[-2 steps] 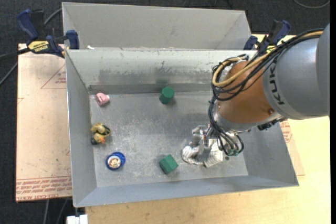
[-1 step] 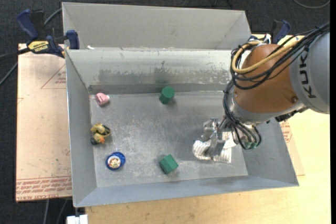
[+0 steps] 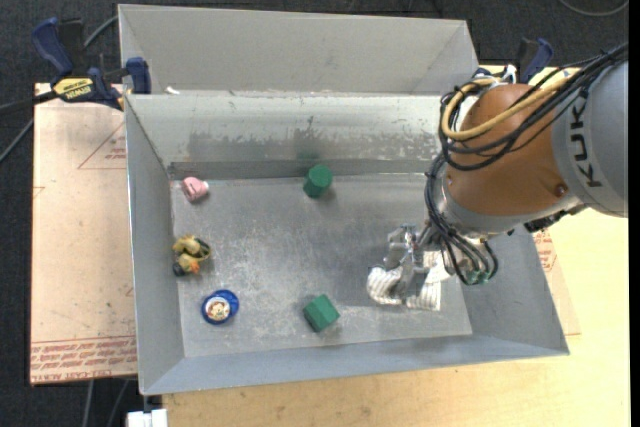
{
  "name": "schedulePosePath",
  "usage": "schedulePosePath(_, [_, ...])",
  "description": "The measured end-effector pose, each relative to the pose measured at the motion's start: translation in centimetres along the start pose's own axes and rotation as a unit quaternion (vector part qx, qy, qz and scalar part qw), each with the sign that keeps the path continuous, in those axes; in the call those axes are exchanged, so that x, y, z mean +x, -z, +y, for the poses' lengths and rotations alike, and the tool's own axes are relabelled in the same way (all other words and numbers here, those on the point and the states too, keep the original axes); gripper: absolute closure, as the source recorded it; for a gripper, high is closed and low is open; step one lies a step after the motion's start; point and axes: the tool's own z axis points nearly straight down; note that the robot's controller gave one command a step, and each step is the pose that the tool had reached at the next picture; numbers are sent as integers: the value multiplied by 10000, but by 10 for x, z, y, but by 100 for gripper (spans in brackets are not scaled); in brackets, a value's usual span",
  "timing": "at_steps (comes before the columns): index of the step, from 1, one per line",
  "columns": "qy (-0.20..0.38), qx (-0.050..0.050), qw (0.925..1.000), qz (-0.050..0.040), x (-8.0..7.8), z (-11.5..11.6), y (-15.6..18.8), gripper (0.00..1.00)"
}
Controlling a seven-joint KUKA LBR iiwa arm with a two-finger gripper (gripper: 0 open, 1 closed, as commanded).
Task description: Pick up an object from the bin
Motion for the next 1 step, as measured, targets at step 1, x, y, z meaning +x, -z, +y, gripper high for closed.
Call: schedulePosePath(1, [25,-1,10000,10,4,2,94,100])
